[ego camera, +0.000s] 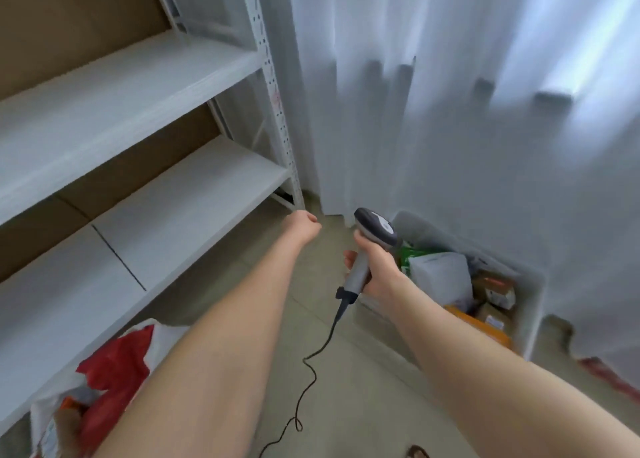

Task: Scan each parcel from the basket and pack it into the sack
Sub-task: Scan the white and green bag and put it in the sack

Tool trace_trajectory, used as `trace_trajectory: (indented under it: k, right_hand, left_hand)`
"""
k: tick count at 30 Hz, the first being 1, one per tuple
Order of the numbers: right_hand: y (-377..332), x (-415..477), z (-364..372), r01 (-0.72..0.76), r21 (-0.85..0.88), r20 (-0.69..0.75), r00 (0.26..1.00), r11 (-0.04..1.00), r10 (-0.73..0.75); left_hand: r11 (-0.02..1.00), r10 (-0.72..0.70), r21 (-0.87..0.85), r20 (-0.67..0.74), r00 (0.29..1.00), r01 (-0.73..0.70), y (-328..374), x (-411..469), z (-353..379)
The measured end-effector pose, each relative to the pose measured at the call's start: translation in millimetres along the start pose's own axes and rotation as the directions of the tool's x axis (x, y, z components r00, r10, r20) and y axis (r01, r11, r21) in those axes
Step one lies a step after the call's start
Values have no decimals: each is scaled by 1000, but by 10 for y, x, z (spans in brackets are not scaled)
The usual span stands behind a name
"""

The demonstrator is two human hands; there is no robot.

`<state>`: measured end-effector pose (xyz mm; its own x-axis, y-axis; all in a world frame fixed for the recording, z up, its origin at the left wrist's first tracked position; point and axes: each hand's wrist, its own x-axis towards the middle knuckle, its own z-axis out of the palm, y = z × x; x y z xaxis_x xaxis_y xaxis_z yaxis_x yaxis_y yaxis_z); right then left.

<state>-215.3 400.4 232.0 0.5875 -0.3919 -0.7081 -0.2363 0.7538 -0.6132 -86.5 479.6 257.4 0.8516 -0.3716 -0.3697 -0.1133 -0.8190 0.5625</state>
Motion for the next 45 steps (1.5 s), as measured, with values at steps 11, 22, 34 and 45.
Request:
trace_trajectory:
  k: [11,22,34,45]
  right_hand:
    - [-1001,726,-1781,-45,238,-195,977,970,93]
    - [-1449,2344,-2939,-110,269,-408,887,957,217]
    - [-1034,4049,-3878,-218,325,-396,852,920,342]
    - [-469,5354,-4156,-248,323,-284,895,913,343]
  left_hand:
    - [998,20,53,184,983,-30,1401,512,1684]
    - [992,-54,125,374,926,8,1871,1924,3351]
    - [944,-195,327,427,883,50,1291,3093,5091]
    - [899,-414,-40,245,877,436,377,4025,6055]
